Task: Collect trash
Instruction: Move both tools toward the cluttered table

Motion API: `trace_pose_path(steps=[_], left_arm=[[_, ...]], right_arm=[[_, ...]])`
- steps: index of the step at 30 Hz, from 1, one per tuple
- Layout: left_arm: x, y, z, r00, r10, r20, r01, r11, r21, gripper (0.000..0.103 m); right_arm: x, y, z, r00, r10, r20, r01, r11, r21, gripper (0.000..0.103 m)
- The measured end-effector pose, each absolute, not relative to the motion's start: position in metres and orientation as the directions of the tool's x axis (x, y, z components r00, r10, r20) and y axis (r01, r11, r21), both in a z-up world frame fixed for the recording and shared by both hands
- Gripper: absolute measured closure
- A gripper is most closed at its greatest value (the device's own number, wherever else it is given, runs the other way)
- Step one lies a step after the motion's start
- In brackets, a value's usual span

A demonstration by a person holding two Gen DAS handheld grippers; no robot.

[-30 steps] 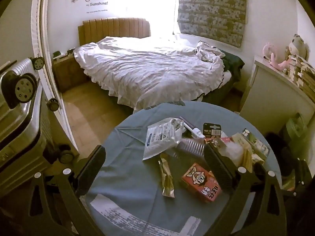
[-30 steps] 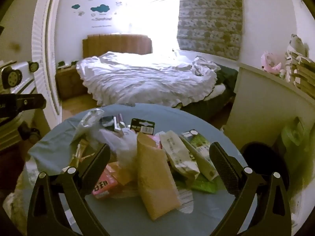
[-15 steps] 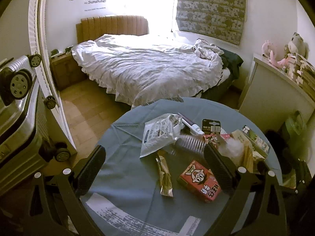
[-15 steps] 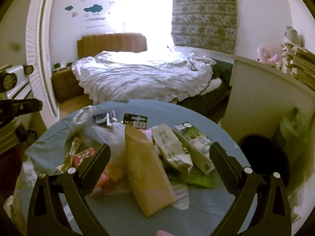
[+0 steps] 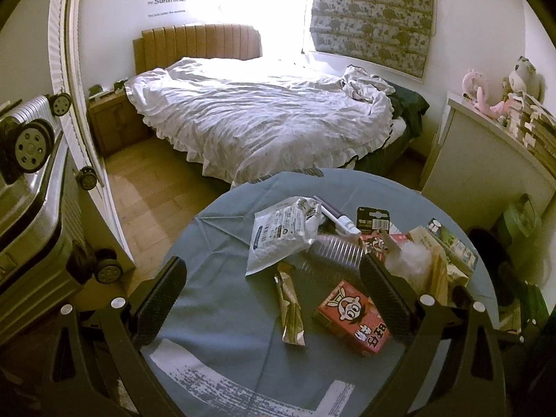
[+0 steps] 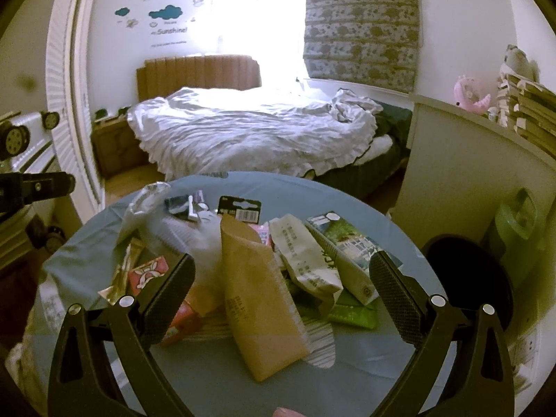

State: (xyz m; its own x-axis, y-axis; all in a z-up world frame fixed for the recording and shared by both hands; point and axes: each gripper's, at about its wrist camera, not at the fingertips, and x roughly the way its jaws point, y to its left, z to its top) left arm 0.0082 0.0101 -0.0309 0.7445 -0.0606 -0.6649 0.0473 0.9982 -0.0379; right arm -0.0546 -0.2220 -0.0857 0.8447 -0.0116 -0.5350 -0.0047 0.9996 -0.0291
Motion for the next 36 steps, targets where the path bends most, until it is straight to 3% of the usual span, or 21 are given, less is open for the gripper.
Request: trace_pose_path(steps=[28,36], left_arm=[[0.009,0.007,-0.034,0.737,-0.065,-0.673,0.054,0.998,-0.037,0.005],[0.011,0.017,-0.048,0.756,-0.21,-0.62,0.149,0.978,-0.149,0.005]], right_arm=[[-0.055,-0.223,-0.088,0.839,-0.006,-0.544,-0.005,1.0,-0.018,0.004],[-0.056,-0.244,-0.092,0.827,0.009,-0.562,0.017,0.999,0.04,0.004]])
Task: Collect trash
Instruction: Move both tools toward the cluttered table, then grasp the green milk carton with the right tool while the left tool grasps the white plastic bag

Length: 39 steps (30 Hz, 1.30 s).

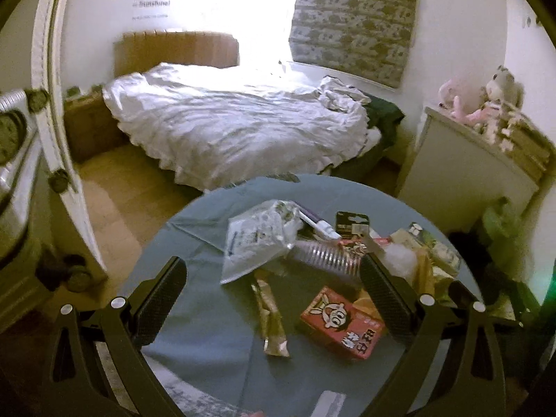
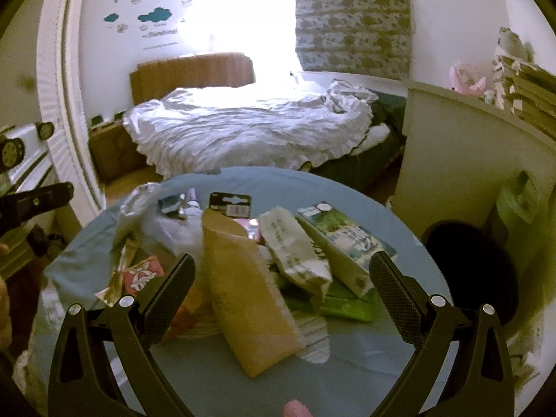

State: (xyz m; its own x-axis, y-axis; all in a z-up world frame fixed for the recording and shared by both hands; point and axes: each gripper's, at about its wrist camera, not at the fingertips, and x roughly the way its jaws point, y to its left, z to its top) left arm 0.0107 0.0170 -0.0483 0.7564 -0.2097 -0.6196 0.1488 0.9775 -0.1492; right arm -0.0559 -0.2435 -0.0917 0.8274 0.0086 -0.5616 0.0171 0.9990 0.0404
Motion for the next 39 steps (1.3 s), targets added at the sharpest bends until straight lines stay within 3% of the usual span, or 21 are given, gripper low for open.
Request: trace_pose_path(steps=[7,14,21,28,31,32,37,39], left_arm=[[0.022,0.029,-0.071,0.724,-0.336,-0.603,0.197,0.938,-0.287,0.005],[0.047,0.035,-0.087,0.713,-0.278,-0.644,0.194,0.961,-0.199,0.005],[0.095,0.038,-0.086,0.643,-0.36,-0.675,0.315,0.929,-0.196,0.005],[0.134,0.022,-0.103,0.555,-0.423,-0.716,0.382,0.894,-0.232,0.006],[0.142,0.017,-0.113,0.515,-0.431,-0.741,0.388,0.888,-0.246,0.019],[0.145,0.016,-0.117,0.5,-0.427,-0.753,0.385,0.889,-0.248,0.031],[0.151,0.028,-0.124,0.479,-0.477,-0.737,0.369,0.871,-0.324,0.037],[0.152,0.03,-0.124,0.478,-0.489,-0.73,0.37,0.866,-0.337,0.04]], right_arm=[[-0.061,-0.263,-0.093,0.828,-0.02,-0.56,0.065,0.996,0.06,0.004],[-0.054,-0.279,-0.101,0.793,0.04,-0.607,0.053,0.989,0.135,0.004],[-0.025,-0.328,-0.088,0.778,0.154,-0.609,0.027,0.96,0.277,0.01],[0.052,-0.342,-0.104,0.635,0.197,-0.747,-0.063,0.977,0.204,0.013],[0.075,-0.341,-0.122,0.55,0.176,-0.816,-0.074,0.984,0.163,0.029],[0.078,-0.341,-0.126,0.53,0.195,-0.825,-0.09,0.981,0.174,0.03],[0.078,-0.335,-0.134,0.504,0.191,-0.842,-0.082,0.982,0.173,0.035],[0.072,-0.334,-0.133,0.514,0.201,-0.834,-0.083,0.979,0.185,0.043]])
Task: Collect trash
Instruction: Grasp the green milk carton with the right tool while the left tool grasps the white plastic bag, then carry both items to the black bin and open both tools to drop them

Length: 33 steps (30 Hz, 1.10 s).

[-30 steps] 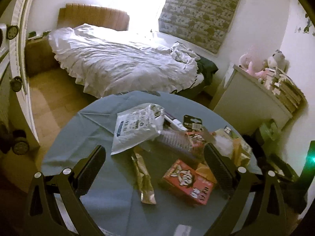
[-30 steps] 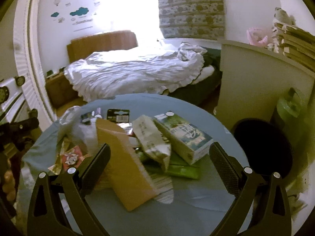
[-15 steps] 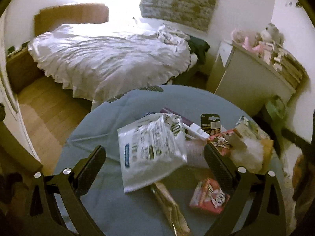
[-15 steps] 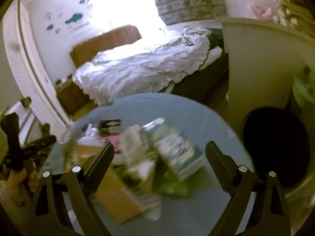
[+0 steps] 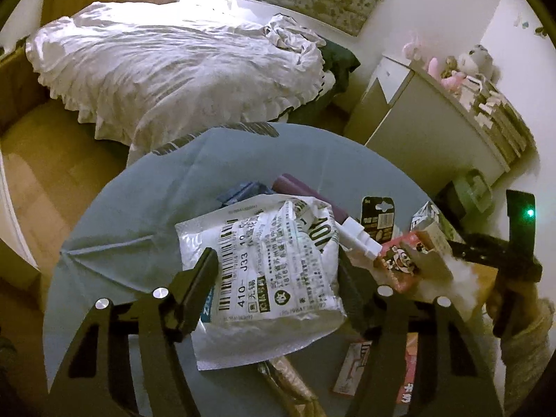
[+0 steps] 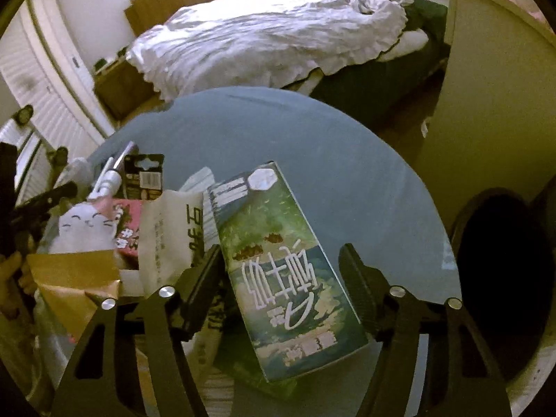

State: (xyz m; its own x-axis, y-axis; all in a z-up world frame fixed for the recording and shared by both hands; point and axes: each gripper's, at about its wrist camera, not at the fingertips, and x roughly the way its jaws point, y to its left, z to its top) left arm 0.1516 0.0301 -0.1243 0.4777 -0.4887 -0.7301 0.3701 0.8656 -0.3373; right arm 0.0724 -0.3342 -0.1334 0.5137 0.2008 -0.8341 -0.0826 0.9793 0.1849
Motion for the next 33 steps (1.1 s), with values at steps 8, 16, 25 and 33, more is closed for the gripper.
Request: trace_pose_path(steps=[8,16,25,33], left_arm=[[0.14,0.044,-0.108,0.502,-0.53,-0.684,0.368,0.846,-0.386,0.059],[0.148,0.043,-0.12,0.475,-0.492,-0.729,0.365,0.864,-0.346,0.039],[0.135,0.032,-0.097,0.551,-0.48,-0.682,0.384,0.872,-0.304,0.069],[0.123,-0.011,-0.024,0.505,-0.66,-0.555,0.501,0.749,-0.435,0.069]], right_arm=[[0.039,-0.33,-0.103,0.617,0.272,-0.738,-0.091,0.957,0.277,0.048],[0.016,-0.334,-0.101,0.646,0.309,-0.698,-0.079,0.937,0.341,0.048],[-0.011,-0.358,-0.104,0.695,0.377,-0.613,-0.086,0.889,0.45,0.048],[-0.05,-0.44,-0.085,0.846,0.371,-0.382,-0.054,0.774,0.631,0.048]])
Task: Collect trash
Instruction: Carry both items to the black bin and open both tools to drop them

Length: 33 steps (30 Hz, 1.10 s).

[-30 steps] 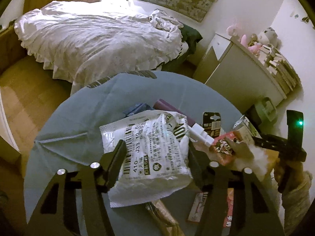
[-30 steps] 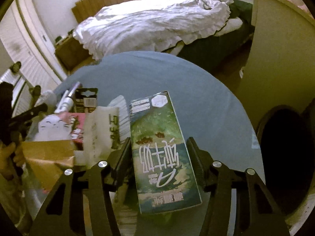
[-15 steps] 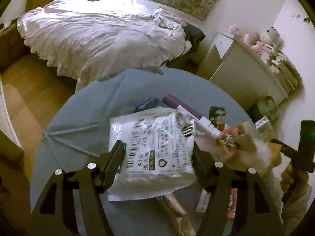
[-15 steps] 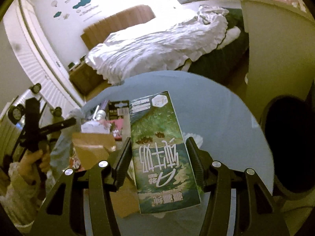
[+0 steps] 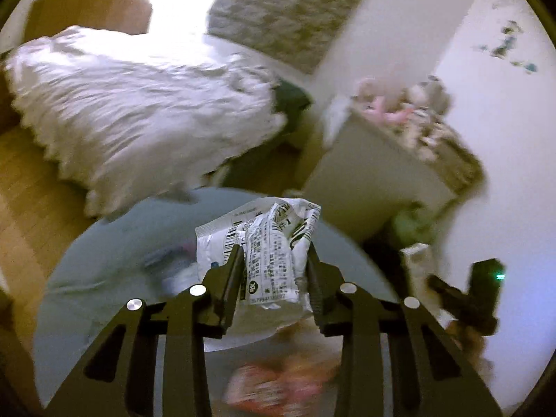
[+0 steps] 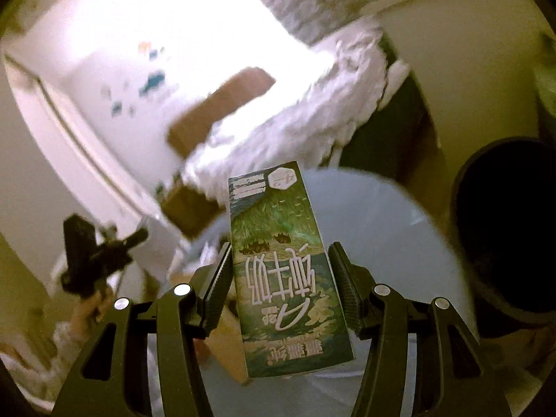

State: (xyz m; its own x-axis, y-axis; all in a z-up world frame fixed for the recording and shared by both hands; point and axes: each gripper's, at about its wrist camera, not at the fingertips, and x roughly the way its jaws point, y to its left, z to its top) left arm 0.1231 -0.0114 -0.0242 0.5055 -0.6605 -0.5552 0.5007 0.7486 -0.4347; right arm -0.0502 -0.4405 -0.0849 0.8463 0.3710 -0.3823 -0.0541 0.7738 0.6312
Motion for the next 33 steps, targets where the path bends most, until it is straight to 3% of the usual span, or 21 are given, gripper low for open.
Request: trace_pose_path(steps=[3,8,16,22,25,27,29,33], left_arm=[[0.118,-0.07,-0.002,0.425,-0.742,-0.519,0.6,0.66,-0.452,0.069],[0.112,-0.178,-0.005,0.254,-0.839,-0.481,0.703,0.502,-0.504,0.068],[0.11,-0.337,-0.055,0.011,-0.859,-0.512,0.711,0.367,-0.6,0.068],[0.118,-0.391,-0.099,-0.047,-0.812,-0.582,0.678,0.402,-0.615,0.067],[0.12,-0.402,-0.111,-0.037,-0.798,-0.602,0.666,0.429,-0.61,0.06],[0.119,-0.405,-0.116,-0.021,-0.789,-0.615,0.665,0.448,-0.598,0.029],[0.118,-0.404,-0.116,-0.001,-0.791,-0.611,0.667,0.455,-0.59,0.018],[0.117,-0.396,-0.115,0.018,-0.784,-0.621,0.67,0.471,-0.574,0.016]], right_arm=[[-0.069,-0.486,-0.081,0.915,0.21,-0.345,0.061,0.772,0.633,0.048],[-0.085,-0.568,-0.105,0.907,-0.016,-0.42,0.315,0.69,0.652,0.048],[-0.082,-0.625,-0.169,0.857,-0.011,-0.515,0.412,0.612,0.675,0.048],[-0.07,-0.639,-0.19,0.831,0.038,-0.556,0.423,0.605,0.674,0.047],[-0.066,-0.64,-0.199,0.822,0.083,-0.563,0.413,0.595,0.69,0.042],[-0.069,-0.637,-0.202,0.821,0.089,-0.565,0.412,0.593,0.692,0.027],[-0.068,-0.635,-0.2,0.814,0.071,-0.577,0.421,0.614,0.668,0.025],[-0.072,-0.636,-0.206,0.804,0.038,-0.593,0.456,0.602,0.656,0.023]])
